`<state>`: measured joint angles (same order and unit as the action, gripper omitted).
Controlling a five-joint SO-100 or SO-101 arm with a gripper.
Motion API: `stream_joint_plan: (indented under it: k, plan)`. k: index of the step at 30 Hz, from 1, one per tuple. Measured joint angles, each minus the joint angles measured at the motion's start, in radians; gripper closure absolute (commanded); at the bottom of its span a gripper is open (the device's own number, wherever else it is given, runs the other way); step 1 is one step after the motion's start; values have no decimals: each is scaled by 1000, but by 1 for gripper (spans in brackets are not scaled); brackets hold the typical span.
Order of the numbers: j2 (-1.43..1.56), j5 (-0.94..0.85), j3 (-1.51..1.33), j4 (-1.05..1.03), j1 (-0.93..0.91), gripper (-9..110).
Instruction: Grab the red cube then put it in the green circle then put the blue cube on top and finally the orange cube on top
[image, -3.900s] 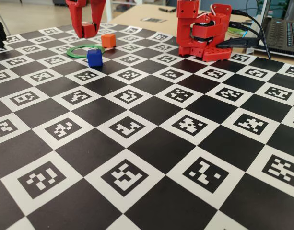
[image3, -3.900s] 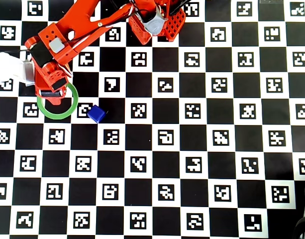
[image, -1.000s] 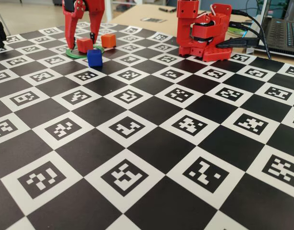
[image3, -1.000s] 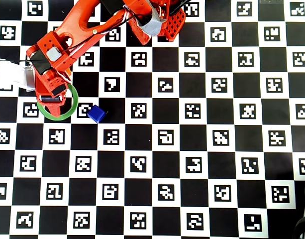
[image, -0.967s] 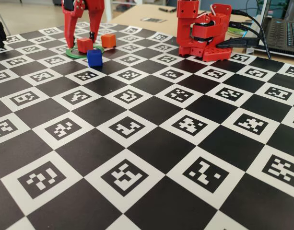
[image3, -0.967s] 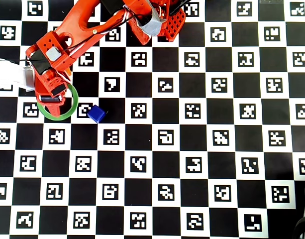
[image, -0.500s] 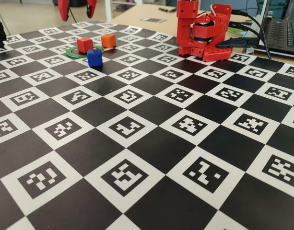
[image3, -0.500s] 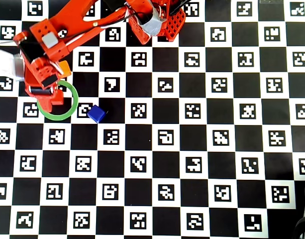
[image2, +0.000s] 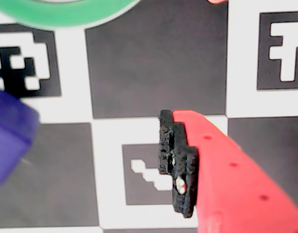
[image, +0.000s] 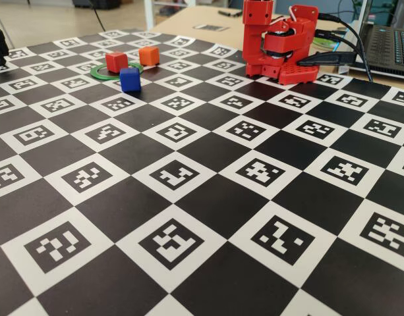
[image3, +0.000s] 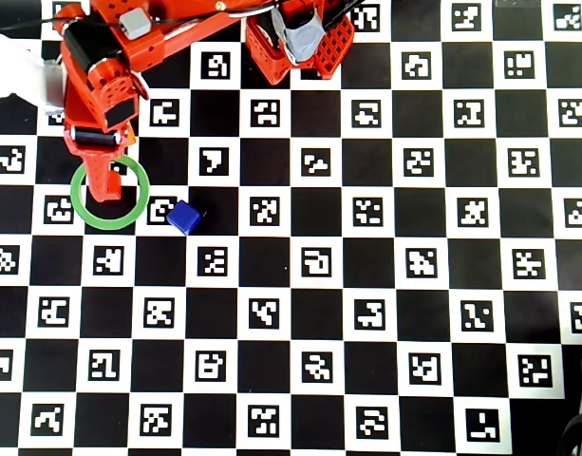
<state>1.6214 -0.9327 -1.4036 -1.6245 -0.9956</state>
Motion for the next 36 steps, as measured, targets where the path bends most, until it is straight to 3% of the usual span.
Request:
stream_joint_plan:
  k: [17, 36]
  plan:
    - [54, 160, -195, 69, 173, 56]
    - [-3, 302, -457, 373, 370, 56]
